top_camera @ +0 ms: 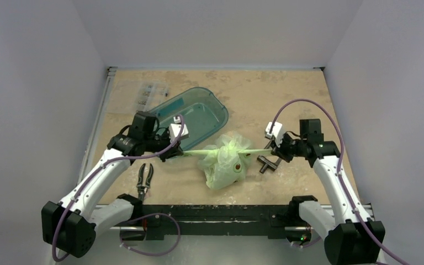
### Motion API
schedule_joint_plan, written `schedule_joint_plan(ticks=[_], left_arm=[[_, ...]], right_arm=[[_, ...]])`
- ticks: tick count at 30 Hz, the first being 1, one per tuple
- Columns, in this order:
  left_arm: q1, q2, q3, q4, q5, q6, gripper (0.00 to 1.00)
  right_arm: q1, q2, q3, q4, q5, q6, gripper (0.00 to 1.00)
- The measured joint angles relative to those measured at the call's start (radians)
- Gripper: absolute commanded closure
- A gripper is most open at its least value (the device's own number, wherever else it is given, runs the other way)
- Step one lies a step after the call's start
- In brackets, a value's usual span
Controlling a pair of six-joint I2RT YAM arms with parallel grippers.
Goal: Place the fake fruits into the plastic bag and tie a complex knot
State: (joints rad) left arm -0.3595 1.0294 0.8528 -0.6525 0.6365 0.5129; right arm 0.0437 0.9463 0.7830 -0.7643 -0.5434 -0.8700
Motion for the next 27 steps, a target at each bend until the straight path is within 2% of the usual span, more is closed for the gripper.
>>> schedule_joint_plan(ticks=[6, 8, 11, 14, 16, 18, 19, 21, 27], left_arm=[[-0.033, 0.023, -0.037, -0.029, -0.013, 0.039, 1.00], [-0.053, 0.023, -0.036, -0.040, -0.021, 0.048, 1.00], [-0.071, 0.033, -0.002, -0.093, -0.023, 0.047, 0.78], [-0.066, 0.066, 0.098, -0.191, -0.045, 0.038, 0.52], [-0.065, 0.077, 0.142, -0.221, -0.046, 0.026, 0.36], [-0.064, 0.093, 0.214, -0.262, -0.035, 0.006, 0.27], [-0.064, 0.100, 0.252, -0.277, -0.026, -0.008, 0.17], [-0.064, 0.112, 0.324, -0.300, -0.008, -0.029, 0.02], [-0.061, 0.202, 0.608, -0.371, 0.026, -0.117, 0.00]], right_arm=[[0.000, 0.000, -0.037, -0.091, -0.017, -0.057, 1.00], [-0.002, 0.000, -0.033, -0.114, -0.018, -0.068, 0.89], [-0.010, 0.007, 0.009, -0.168, -0.026, -0.079, 0.63], [-0.026, 0.020, 0.085, -0.214, -0.024, -0.085, 0.30], [-0.037, 0.032, 0.150, -0.244, -0.034, -0.079, 0.18], [-0.038, 0.050, 0.216, -0.270, -0.063, -0.072, 0.10], [-0.038, 0.065, 0.258, -0.283, -0.084, -0.068, 0.02], [-0.038, 0.107, 0.351, -0.299, -0.128, -0.045, 0.01], [-0.038, 0.238, 0.585, -0.228, -0.232, 0.135, 0.01]])
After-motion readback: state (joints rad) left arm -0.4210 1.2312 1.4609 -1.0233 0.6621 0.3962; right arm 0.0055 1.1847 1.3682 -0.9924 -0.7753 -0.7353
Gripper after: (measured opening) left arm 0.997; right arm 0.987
